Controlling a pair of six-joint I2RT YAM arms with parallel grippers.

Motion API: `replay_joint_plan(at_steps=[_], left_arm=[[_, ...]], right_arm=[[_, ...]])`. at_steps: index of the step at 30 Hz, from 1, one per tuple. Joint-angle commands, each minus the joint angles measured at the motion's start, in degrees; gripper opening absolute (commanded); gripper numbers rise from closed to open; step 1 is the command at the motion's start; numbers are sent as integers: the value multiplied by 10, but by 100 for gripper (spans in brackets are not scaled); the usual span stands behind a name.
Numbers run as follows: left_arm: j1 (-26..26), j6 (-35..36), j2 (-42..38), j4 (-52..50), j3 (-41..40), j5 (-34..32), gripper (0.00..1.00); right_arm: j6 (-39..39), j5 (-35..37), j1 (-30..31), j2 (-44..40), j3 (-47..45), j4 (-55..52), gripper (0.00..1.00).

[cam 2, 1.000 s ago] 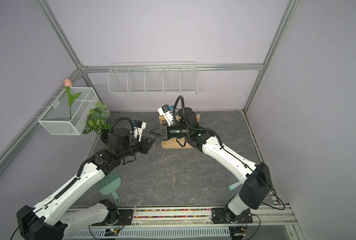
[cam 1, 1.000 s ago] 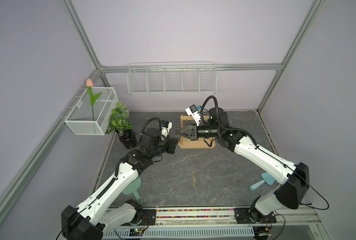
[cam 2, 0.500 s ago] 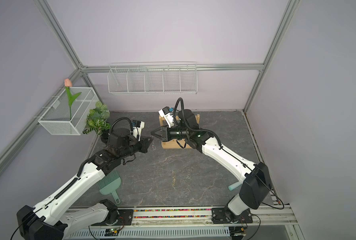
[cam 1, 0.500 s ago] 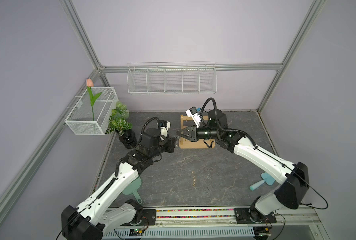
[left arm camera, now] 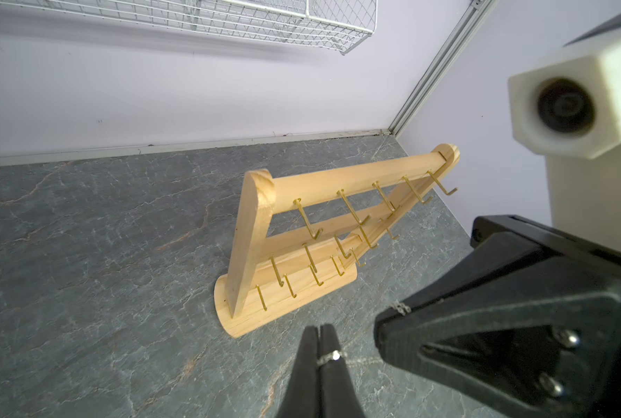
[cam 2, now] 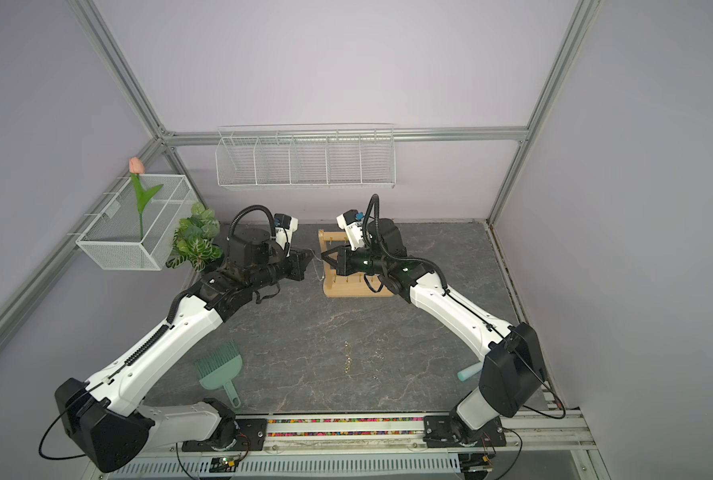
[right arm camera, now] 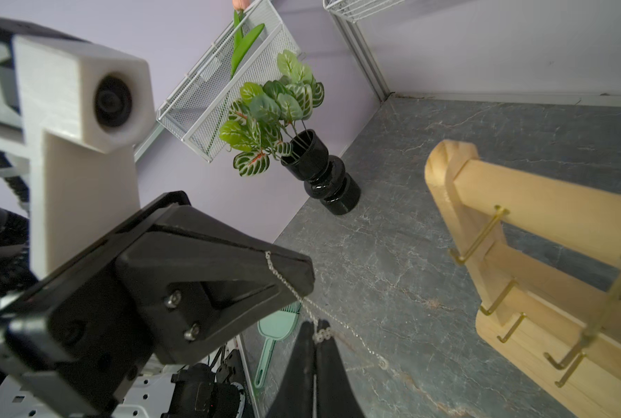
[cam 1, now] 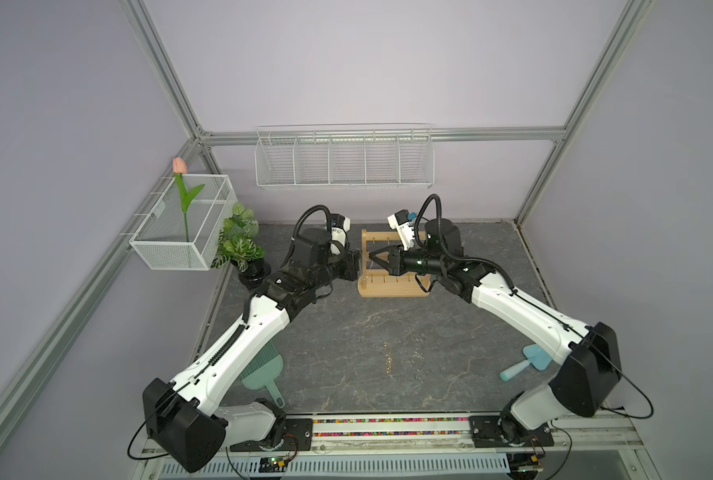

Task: Hang the necklace on the jewelry display stand
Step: Pick up the necklace from the center of the board.

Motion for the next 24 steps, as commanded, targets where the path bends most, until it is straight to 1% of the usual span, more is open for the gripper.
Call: replay_joint_plan(at_steps=[1, 12, 17, 24], left_arm=[[-2, 19, 25, -5, 34, -2, 0], [0, 34, 111, -1, 111, -5, 0], [3, 32, 132, -2, 132, -5, 0], [6, 32, 144, -7, 140, -16, 0]], right_arm=[[-29, 27, -10, -11, 6, 16, 7], [-59, 58, -26, 14, 29, 8, 7], [-61, 62, -30, 24, 33, 10, 7], [-64, 70, -32, 39, 42, 10, 7]])
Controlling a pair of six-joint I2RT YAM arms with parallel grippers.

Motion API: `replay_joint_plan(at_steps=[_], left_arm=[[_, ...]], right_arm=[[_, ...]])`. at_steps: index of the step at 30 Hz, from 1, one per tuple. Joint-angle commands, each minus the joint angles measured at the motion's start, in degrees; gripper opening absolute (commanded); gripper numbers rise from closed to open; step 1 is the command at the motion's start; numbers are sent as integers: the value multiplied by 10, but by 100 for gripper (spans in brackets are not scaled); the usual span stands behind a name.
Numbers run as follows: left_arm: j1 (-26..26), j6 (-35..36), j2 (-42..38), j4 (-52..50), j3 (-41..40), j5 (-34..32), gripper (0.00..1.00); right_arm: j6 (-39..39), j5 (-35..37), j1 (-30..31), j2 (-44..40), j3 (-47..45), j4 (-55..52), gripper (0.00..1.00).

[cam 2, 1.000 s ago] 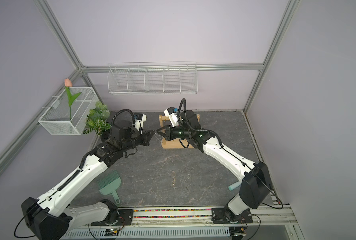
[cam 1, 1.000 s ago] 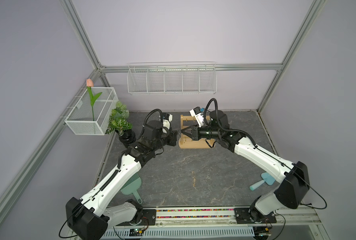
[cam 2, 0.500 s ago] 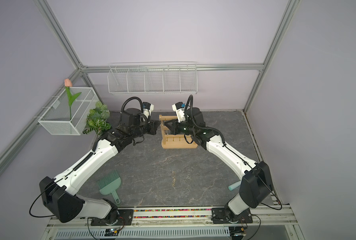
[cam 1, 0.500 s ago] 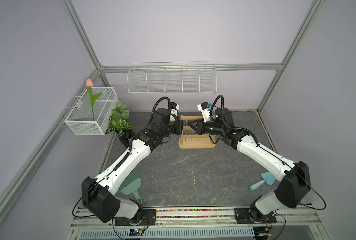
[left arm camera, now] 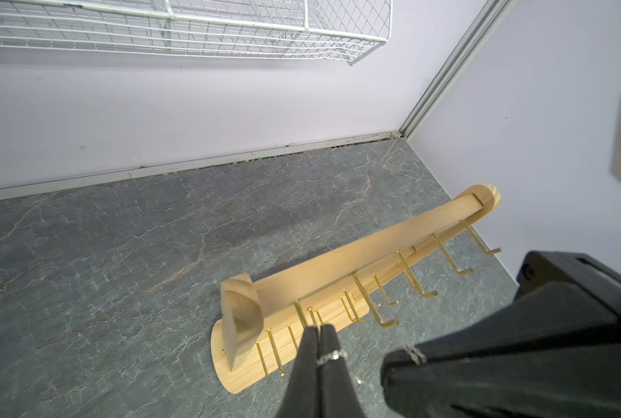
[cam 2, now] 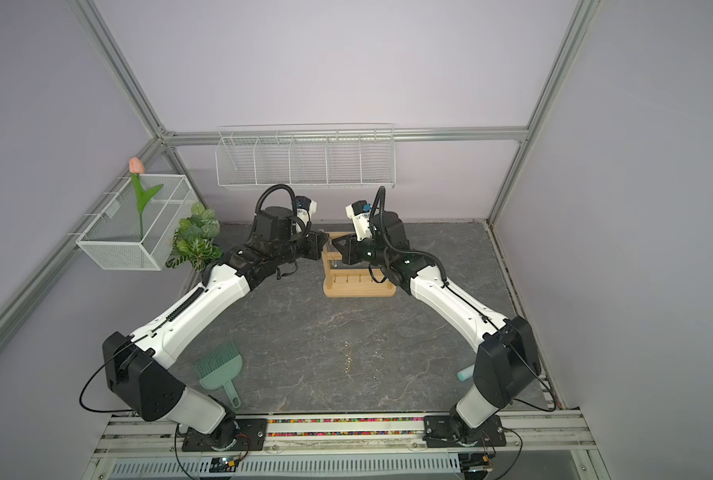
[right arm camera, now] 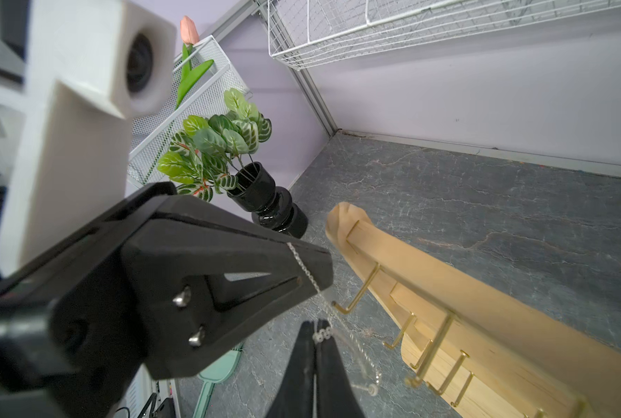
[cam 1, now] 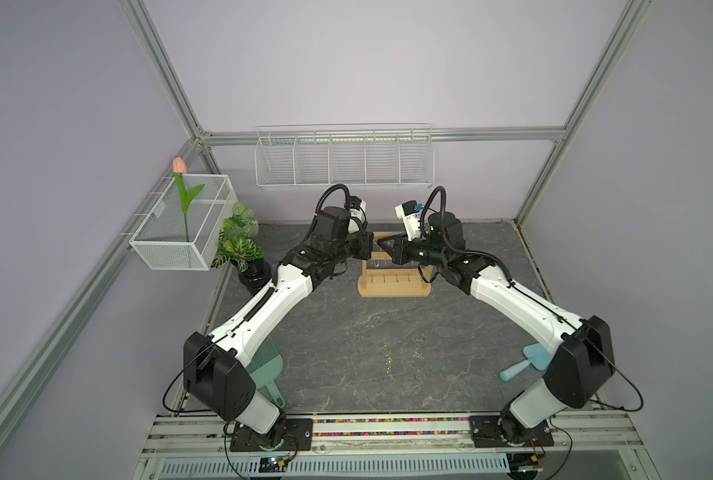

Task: Hang the necklace on the jewelry display stand
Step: Pick up the necklace from the center of the board.

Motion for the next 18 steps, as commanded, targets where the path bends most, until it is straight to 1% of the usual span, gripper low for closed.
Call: replay_joint_plan(at_steps=[1, 12, 18], left_arm=[[3, 12, 8, -6, 22, -13, 0], [3, 11, 20, -27, 37, -31, 0], [-5, 7, 20, -47, 35, -48, 0]], right_arm=[[-17, 13, -4, 7, 17, 8, 7], [-29, 36, -4, 14, 23, 5, 7], [-38, 33, -3, 23, 27, -4, 8]])
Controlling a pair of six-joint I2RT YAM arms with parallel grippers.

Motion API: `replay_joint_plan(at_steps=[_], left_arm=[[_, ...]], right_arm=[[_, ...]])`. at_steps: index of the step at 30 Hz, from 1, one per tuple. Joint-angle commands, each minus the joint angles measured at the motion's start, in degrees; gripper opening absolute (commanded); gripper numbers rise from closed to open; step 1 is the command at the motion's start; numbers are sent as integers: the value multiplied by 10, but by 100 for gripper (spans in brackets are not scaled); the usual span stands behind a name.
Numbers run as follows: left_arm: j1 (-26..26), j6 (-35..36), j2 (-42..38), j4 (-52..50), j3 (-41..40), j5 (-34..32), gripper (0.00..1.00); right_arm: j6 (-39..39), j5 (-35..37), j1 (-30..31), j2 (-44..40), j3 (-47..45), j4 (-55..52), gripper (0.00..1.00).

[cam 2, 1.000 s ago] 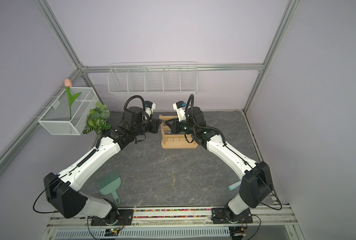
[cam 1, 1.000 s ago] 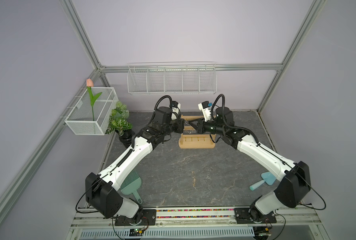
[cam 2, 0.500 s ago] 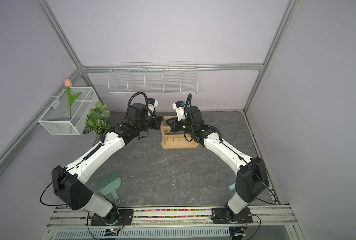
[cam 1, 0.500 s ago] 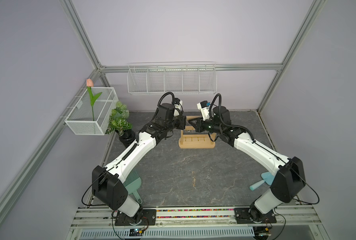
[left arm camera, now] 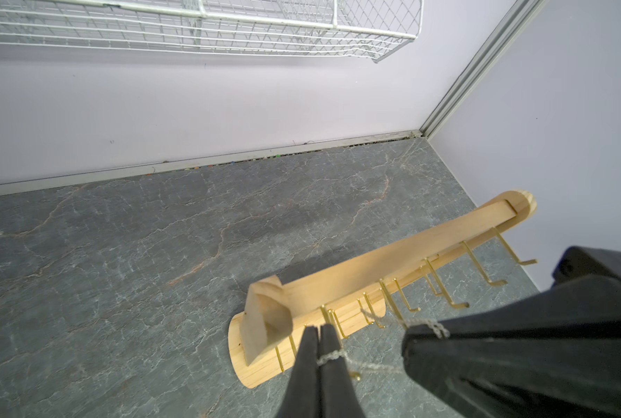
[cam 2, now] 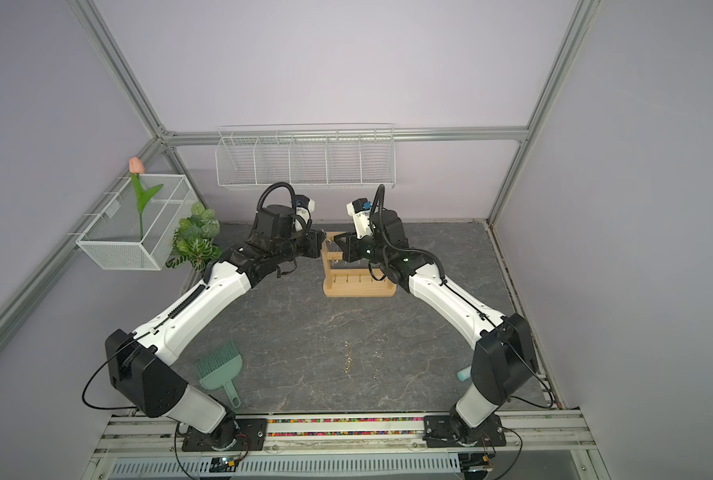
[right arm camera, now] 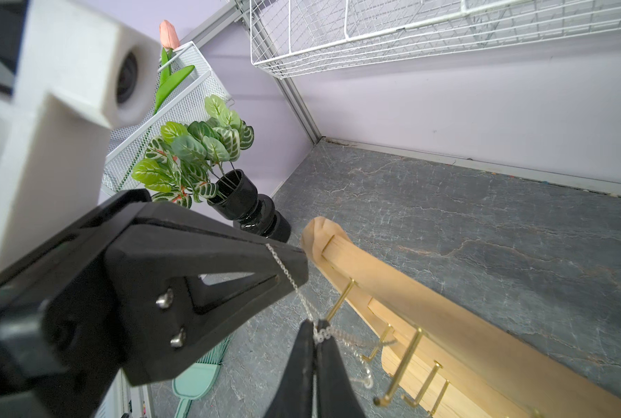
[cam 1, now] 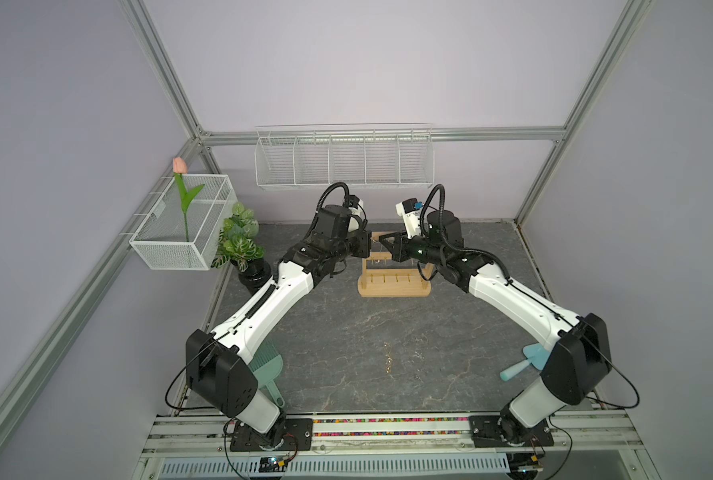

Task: Hang the necklace on the jewelry display stand
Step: Pick up the necklace from the center of the board, then hang the necklace on the stand.

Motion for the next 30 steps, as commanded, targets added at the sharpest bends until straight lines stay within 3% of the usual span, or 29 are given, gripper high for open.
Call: replay_joint_plan(at_steps=[1, 30], left_arm=[[-6, 6, 9, -20, 19, -14, 0], [-11, -43, -26, -45, 1, 13, 0]], right_arm=[[-20, 3, -1, 17, 14, -5, 8], [-34, 20, 10, 21, 23, -26, 8]])
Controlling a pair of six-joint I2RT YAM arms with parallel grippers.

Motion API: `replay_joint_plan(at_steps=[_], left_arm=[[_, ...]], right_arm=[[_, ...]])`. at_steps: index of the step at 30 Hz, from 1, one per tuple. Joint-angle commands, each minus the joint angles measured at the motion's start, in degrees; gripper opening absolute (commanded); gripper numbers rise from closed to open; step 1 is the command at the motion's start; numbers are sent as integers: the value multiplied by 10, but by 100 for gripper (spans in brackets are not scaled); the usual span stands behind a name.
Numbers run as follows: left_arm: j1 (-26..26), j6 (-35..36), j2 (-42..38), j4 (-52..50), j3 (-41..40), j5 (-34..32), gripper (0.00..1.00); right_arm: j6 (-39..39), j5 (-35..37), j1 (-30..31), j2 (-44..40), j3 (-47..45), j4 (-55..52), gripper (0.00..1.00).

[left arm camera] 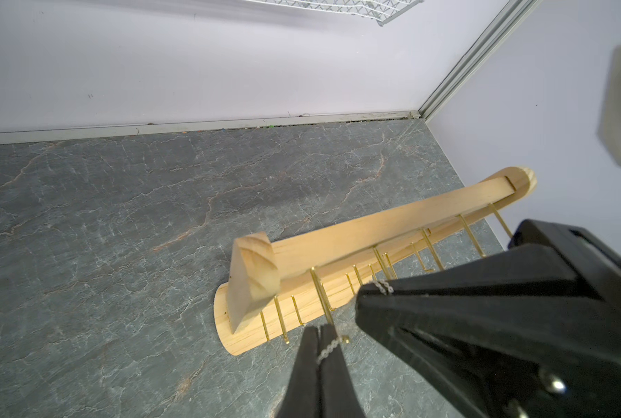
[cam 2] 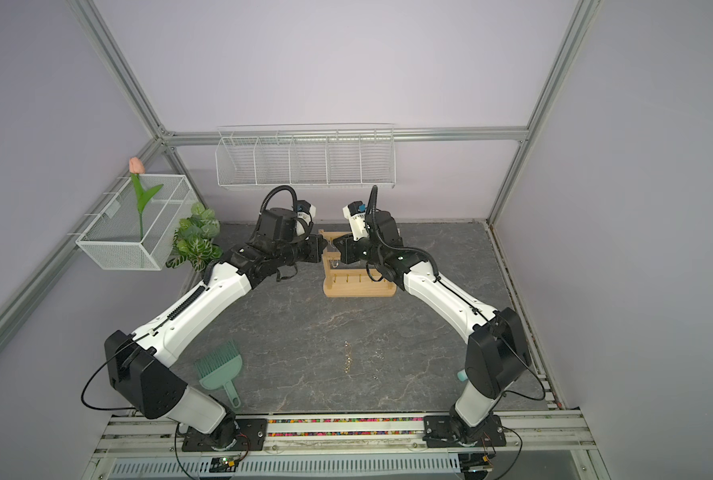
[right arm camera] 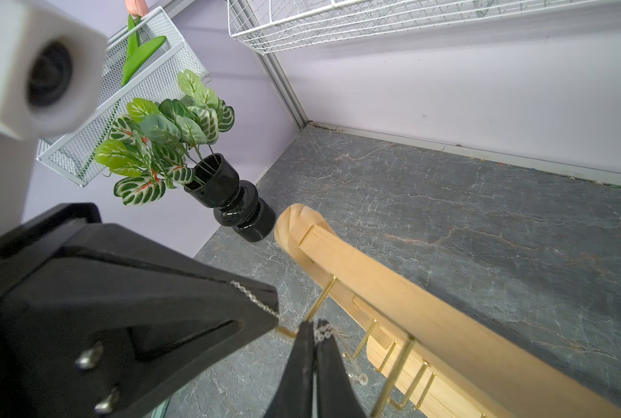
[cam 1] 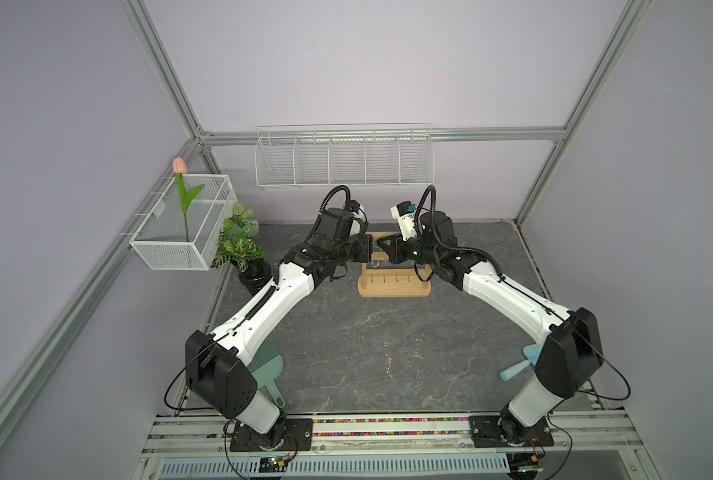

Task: Hang the necklace on the jewelry display stand
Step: Hang the necklace on the stand.

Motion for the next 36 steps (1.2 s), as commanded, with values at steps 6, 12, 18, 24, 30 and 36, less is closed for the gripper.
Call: replay_joint_plan(at_steps=[6, 12, 18, 24, 30, 36], left_arm=[[-4, -1, -5, -8, -12, -26, 0], [-4, 1, 12, -3, -14, -40, 0], [-3, 0, 25, -2, -13, -47, 0], [-3, -3, 32, 2, -13, -46, 0], [-4, -3, 40, 6, -10, -46, 0], [-2, -6, 47, 5, -12, -49, 0]], right_arm=[[-6, -1, 4, 1, 5, 7, 8], [-6, -1, 5, 6, 6, 8, 9], [-6, -2, 4, 8, 1, 11, 10], [-4, -1, 4, 8, -3, 14, 11], [-4, -2, 5, 9, -6, 16, 11], [-6, -1, 5, -3, -15, 13, 11]])
